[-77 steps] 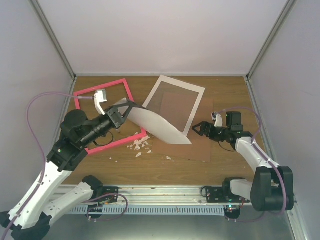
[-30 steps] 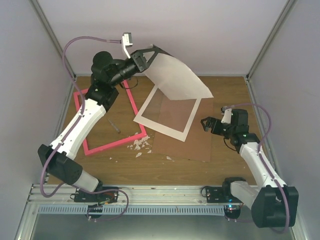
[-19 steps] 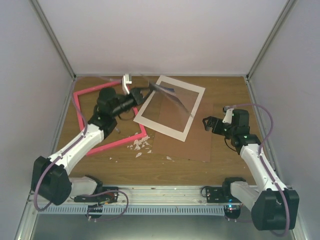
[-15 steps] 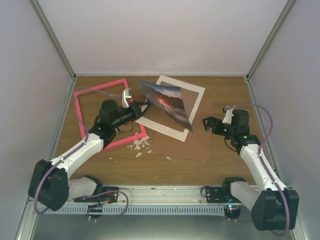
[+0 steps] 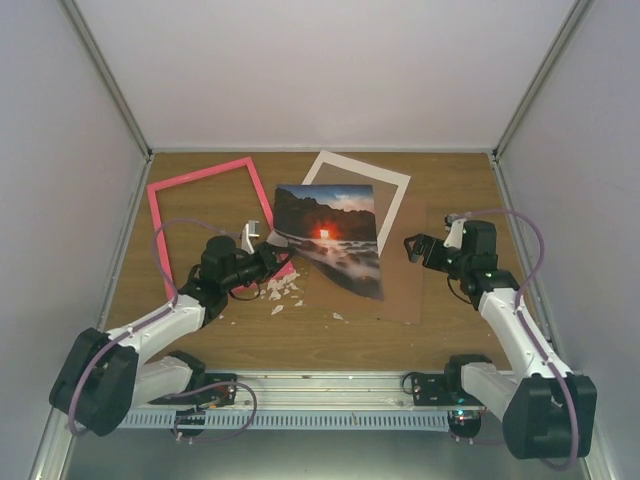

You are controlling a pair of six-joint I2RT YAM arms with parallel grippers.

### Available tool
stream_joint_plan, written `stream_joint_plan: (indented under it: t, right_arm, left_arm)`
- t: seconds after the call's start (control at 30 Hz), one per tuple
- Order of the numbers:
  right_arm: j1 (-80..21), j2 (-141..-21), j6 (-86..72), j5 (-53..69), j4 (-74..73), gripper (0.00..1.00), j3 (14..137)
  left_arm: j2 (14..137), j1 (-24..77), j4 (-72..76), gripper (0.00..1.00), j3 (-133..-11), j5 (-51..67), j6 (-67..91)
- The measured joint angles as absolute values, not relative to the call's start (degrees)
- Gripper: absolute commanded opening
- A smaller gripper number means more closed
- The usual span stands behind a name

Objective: Take the photo out of the frame

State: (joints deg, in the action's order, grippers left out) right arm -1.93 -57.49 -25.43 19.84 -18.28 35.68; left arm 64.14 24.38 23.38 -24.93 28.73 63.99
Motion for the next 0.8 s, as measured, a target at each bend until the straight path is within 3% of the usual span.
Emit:
stream_joint_plan:
  t: [0.8]
  right_arm:
    - [-1.93, -58.59, -25.76, 21.30, -15.66, 1.00, 32.73]
  left_arm:
    - [87.22, 33.91, 36.42, 0.00, -26.81, 27.53, 68.27]
